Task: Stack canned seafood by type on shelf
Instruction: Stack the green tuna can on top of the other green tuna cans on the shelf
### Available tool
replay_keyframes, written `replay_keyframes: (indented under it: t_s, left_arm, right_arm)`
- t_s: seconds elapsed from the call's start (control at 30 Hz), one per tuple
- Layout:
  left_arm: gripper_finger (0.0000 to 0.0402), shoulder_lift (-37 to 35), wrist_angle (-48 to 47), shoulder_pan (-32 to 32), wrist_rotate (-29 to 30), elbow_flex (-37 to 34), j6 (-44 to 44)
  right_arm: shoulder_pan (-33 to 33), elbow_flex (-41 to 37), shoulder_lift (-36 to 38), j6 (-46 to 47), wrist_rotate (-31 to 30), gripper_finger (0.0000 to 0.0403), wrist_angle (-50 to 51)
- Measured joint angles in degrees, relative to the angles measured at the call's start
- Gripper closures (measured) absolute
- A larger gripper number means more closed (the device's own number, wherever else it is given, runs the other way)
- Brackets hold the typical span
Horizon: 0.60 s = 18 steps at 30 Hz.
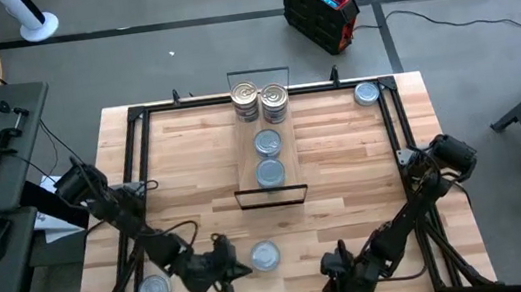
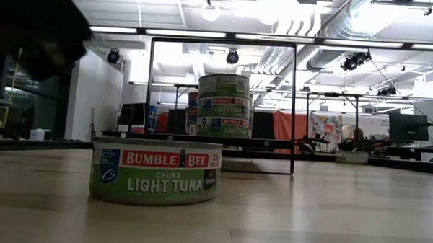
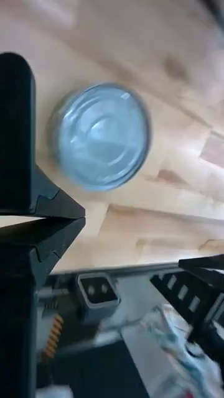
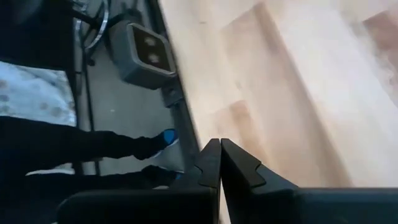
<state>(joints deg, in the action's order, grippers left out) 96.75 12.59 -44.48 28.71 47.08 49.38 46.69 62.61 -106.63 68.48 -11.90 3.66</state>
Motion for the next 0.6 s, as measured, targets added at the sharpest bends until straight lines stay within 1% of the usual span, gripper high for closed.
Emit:
replay_keyframes:
  t_s: [0.07, 0.17, 0.3, 0.47, 0.6]
  left_arm:
    - [0.0402, 0.0, -2.7, 1.3, -1.3, 1.1, -4.3]
    - [0.0402, 0.0, -7.5, 2.4, -1.5, 2.9, -10.8]
    - [0.0402, 0.6, -8.9, 3.7, -1.4, 3.6, -16.8]
    - [0.0402, 5.0, -5.3, 4.5, -1.4, 3.6, -18.2]
    - [0.0402, 9.3, -3.6, 4.5, -1.3, 5.1, -17.9]
  right_arm:
    - [-0.4, 0.0, 0.0, -0.5, 0.1, 0.0403, 1.3]
    - [-0.9, 0.0, 0.0, -2.2, 0.3, 0.0403, 4.3]
    - [-2.1, 0.0, 0.0, -2.8, 0.4, 0.0403, 7.8]
    - [-4.3, 0.0, 0.0, -4.4, -0.3, 0.0403, 8.0]
    - [-6.1, 0.0, 0.0, -8.2, -4.5, 0.0403, 5.8]
